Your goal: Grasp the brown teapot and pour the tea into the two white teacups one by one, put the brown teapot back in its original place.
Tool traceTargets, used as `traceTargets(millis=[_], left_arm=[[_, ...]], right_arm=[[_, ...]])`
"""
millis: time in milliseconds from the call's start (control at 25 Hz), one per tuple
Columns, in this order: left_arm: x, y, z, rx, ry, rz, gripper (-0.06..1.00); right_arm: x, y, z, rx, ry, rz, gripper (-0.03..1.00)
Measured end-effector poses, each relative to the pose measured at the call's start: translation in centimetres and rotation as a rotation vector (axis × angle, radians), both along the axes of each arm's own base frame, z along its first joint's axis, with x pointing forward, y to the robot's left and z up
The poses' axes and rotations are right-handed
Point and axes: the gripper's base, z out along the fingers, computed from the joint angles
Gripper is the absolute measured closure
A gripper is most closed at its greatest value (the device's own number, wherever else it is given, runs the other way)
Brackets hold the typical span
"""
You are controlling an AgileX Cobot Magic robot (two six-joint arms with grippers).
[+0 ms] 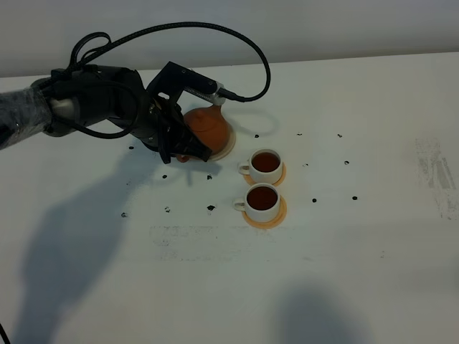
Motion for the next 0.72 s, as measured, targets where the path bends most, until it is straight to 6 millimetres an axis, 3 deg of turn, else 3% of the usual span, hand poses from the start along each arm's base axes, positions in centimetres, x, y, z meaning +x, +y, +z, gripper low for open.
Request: traceTargets(millis=[720], left_arm=[[0.18,0.62,-0.04,0.004,0.008,0.012,0.84]], right_arm=[[0.00,0.00,0.00,0.000,0.000,0.000,0.45]])
